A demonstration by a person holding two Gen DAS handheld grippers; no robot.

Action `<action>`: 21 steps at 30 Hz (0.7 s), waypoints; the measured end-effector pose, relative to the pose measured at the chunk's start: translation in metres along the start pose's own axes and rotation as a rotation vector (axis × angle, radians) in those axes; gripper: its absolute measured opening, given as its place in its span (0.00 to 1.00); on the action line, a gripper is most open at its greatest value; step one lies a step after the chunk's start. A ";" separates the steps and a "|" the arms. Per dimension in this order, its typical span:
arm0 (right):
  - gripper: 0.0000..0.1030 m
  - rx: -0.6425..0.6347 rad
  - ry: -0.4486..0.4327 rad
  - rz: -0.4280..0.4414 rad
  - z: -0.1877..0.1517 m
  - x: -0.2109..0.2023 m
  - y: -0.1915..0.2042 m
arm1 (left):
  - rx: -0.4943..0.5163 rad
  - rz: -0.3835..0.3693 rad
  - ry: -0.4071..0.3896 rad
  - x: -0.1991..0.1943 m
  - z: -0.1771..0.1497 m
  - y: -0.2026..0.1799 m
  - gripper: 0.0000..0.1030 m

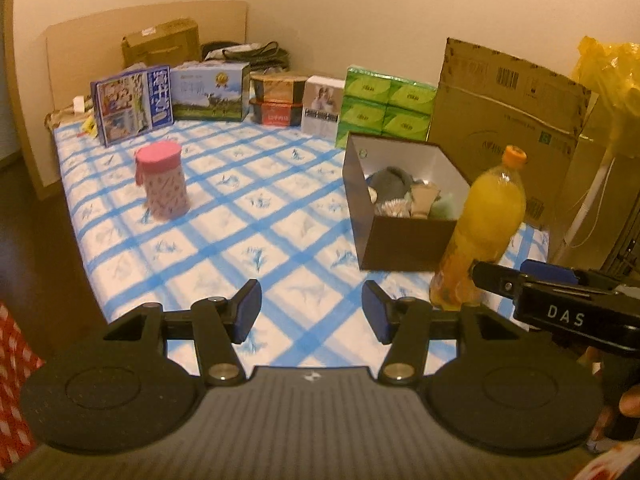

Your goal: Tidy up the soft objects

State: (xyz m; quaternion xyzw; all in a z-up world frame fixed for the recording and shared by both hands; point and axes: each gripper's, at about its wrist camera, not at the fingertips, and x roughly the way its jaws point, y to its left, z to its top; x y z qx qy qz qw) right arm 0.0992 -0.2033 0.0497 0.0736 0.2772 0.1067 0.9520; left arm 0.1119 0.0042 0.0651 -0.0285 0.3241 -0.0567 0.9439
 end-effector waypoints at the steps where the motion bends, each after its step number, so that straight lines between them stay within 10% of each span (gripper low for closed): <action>1: 0.62 0.010 0.010 0.009 -0.005 -0.004 -0.001 | -0.008 0.002 0.007 -0.003 -0.005 0.000 0.51; 21: 0.62 0.052 0.104 0.043 -0.063 -0.053 -0.008 | -0.004 -0.006 0.059 -0.052 -0.077 -0.019 0.51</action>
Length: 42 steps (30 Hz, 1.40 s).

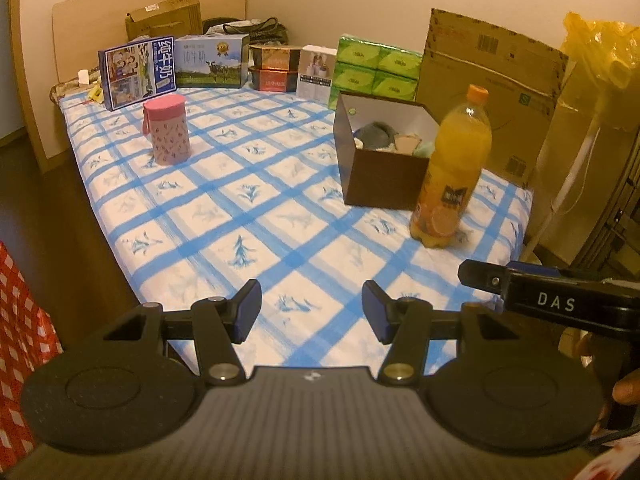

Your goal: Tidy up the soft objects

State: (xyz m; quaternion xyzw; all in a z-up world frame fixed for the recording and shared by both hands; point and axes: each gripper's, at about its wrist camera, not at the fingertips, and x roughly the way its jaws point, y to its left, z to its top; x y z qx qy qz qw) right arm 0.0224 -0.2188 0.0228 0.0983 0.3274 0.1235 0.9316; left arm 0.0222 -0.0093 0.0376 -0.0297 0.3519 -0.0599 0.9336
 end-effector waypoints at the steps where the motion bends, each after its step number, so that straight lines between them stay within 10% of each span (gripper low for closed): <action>1: 0.62 -0.006 0.001 0.001 -0.003 -0.002 0.000 | -0.001 -0.002 0.003 -0.001 -0.003 -0.002 0.51; 42: 0.62 -0.054 0.078 0.020 -0.060 -0.024 -0.011 | 0.057 0.014 0.057 -0.005 -0.057 -0.029 0.51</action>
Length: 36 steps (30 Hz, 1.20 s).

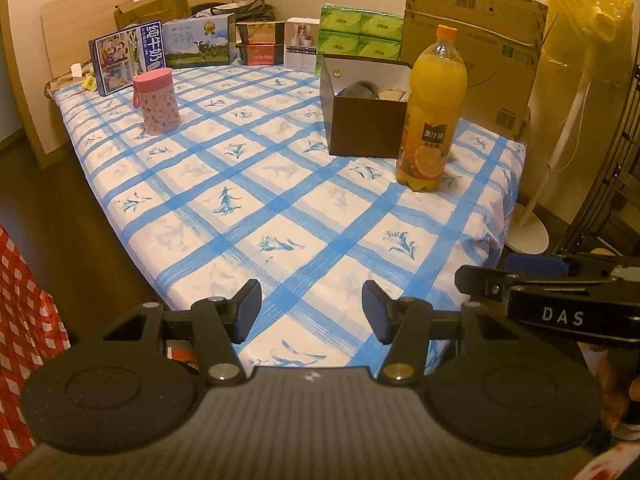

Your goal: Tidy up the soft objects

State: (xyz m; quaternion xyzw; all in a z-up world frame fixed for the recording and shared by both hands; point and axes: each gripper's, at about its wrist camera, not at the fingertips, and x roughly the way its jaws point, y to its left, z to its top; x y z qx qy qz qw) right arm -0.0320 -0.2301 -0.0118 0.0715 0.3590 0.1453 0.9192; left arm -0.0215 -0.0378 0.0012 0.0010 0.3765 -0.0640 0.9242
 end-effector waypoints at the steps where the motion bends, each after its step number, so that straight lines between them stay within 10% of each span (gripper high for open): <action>1: 0.62 0.000 0.002 0.000 0.000 0.001 0.000 | 0.001 -0.001 0.002 0.001 0.000 0.000 0.51; 36: 0.62 -0.002 0.024 -0.006 -0.005 0.011 -0.002 | 0.000 -0.011 0.022 0.012 -0.002 0.002 0.51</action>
